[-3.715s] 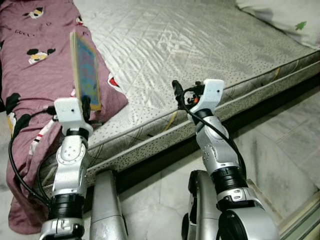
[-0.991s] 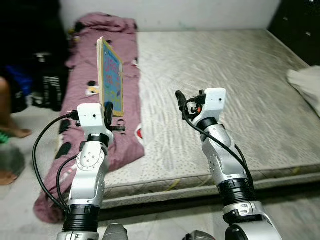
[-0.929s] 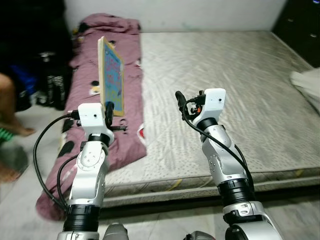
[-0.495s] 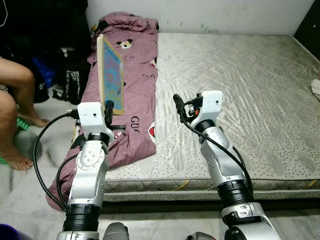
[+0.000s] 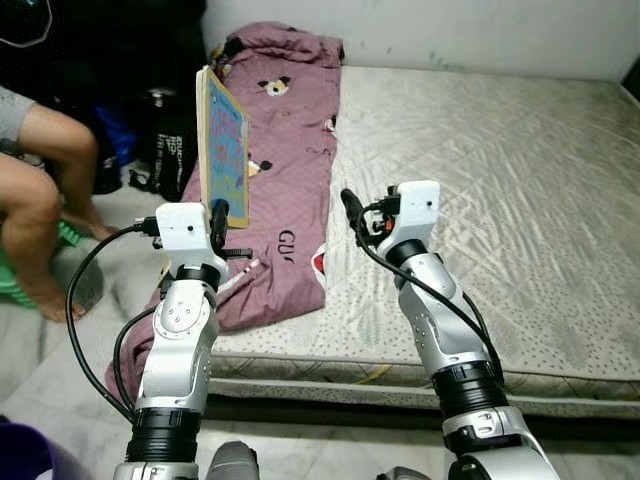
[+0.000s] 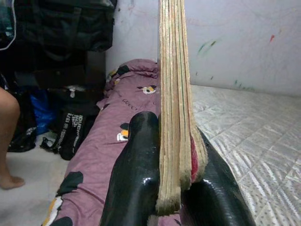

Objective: Clean up the room

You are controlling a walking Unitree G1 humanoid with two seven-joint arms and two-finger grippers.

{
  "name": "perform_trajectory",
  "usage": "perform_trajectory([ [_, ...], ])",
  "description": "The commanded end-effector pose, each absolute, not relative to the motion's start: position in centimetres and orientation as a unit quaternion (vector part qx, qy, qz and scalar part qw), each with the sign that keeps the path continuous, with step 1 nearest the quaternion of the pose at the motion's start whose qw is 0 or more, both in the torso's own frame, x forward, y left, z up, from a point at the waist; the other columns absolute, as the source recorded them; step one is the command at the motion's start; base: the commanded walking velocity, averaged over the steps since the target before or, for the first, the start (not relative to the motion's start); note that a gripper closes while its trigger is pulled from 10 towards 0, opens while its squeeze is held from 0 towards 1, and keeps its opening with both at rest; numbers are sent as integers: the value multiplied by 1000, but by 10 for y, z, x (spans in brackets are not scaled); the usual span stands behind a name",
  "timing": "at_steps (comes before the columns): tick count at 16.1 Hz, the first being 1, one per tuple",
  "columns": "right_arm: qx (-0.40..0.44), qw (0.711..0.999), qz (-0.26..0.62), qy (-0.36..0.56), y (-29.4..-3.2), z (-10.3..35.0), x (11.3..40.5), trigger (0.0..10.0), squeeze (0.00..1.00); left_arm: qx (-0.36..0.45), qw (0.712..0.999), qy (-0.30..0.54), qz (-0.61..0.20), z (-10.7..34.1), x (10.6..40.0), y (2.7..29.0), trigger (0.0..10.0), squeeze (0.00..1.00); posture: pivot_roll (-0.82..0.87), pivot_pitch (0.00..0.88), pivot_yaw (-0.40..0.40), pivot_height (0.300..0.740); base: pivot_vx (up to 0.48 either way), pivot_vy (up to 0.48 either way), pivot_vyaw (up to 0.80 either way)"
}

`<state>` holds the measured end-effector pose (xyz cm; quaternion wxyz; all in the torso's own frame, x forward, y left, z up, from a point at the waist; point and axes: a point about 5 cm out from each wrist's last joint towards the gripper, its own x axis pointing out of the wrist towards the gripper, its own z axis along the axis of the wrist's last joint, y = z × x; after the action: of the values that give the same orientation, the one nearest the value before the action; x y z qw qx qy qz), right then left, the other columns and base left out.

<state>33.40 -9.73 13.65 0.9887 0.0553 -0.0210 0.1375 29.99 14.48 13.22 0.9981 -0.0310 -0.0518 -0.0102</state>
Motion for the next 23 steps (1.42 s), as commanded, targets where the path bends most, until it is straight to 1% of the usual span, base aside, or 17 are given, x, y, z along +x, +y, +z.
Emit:
perform_trajectory([
  [1,57,989,136,-25,-99,139,334,10000,0,-31,996,-83,-19,146,302,144,10000,0,-73,0,-16,740,0,-304,0],
  [14,50,989,135,-24,-100,139,335,10000,0,-34,996,-86,-20,147,303,143,10000,0,-78,0,-19,740,0,-335,0],
  [18,49,989,135,-22,-101,138,335,10000,0,-40,995,-89,2,145,303,146,10000,0,-78,0,-22,740,0,0,0],
  [23,48,989,138,-23,-100,138,336,10000,0,-44,994,-99,-14,147,302,147,10000,0,-77,0,-26,740,0,0,0],
])
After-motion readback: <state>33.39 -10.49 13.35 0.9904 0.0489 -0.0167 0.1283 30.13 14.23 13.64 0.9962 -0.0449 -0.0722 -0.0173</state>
